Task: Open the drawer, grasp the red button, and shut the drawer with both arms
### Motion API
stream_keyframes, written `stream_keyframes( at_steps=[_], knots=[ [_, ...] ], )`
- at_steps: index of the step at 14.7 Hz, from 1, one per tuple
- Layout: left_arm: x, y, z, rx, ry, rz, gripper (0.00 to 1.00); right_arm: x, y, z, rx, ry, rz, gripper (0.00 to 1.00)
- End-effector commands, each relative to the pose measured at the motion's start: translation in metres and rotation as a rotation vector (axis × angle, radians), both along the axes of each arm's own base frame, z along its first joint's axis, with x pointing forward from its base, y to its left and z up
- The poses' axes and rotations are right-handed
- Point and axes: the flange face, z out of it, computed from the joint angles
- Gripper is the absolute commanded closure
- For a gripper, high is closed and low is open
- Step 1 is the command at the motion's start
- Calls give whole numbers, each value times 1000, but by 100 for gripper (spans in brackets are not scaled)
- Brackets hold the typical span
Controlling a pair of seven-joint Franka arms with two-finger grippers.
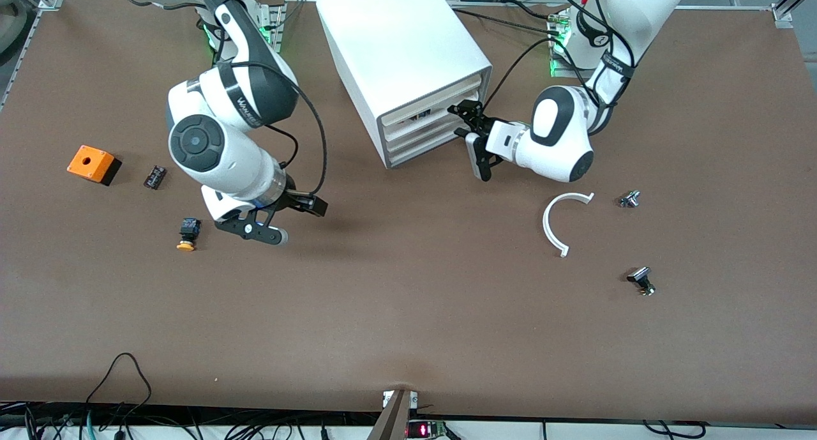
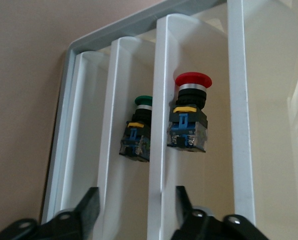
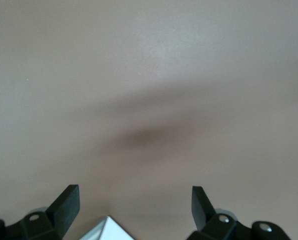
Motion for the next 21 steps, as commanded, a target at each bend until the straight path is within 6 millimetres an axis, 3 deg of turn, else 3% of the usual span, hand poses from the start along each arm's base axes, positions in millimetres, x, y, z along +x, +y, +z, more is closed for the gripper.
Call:
stream_keyframes(
  at_steps=[1, 2, 3, 5, 8, 12, 18, 21],
  knots=[
    [-13, -10, -8, -35, -37, 2, 35, -2, 21, -1, 8, -6, -83, 1],
    [-14, -11, -8, -37, -38, 0, 39, 0, 25, -2, 10, -6, -115, 1],
    [-14, -11, -8, -38, -40, -2, 51, -3, 39, -1, 11, -10, -139, 1],
    [-15, -12, -8, -60, -65, -36, 100, -1, 60, 4, 25, -23, -222, 1],
    [-12, -11, -7, -71, -78, -42, 100, -5, 95, 5, 31, -29, -360, 1],
    [-2, -5, -2, -71, -88, -20, 100, -11, 113, 9, 36, -26, -463, 1],
    [54, 30, 12, -63, -165, 35, 100, -11, 132, 16, 58, -19, -628, 1],
    [85, 52, 7, -46, -204, 34, 100, -16, 145, 24, 84, -23, -710, 1]
  ],
)
